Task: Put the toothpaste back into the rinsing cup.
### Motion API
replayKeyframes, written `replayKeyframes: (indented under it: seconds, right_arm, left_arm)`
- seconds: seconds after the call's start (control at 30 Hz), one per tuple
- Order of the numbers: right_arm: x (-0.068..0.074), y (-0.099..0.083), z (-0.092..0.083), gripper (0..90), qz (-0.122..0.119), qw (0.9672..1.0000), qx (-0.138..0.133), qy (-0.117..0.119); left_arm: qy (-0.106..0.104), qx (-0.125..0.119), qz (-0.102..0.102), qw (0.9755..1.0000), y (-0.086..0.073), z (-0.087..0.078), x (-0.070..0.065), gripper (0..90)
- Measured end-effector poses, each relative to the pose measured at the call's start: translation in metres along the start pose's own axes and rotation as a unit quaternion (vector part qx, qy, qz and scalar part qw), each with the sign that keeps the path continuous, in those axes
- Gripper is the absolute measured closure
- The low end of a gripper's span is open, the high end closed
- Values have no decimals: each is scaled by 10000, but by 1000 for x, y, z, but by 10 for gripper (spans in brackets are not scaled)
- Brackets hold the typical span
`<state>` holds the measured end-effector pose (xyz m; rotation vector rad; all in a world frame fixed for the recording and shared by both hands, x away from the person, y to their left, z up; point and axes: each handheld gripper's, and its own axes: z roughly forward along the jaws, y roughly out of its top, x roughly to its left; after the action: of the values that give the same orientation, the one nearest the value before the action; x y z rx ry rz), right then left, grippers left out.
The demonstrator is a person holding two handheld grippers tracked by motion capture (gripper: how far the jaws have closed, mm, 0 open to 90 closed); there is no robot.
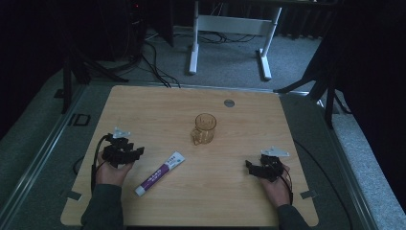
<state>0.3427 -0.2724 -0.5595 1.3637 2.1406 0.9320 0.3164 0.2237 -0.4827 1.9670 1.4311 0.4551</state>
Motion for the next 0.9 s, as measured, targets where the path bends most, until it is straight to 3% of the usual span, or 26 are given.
replayKeyframes:
  seconds: [0.37, 0.9]
  right_arm:
    - [0, 0, 0, 243, 8, 10000, 4, 0]
    - [0, 0, 0, 242, 15, 10000, 3, 0]
  left_arm:
    - [-176, -3, 89, 9998, 6, -7, -10, 514]
    - [-252, 88, 439, 9987, 10, -11, -23, 512]
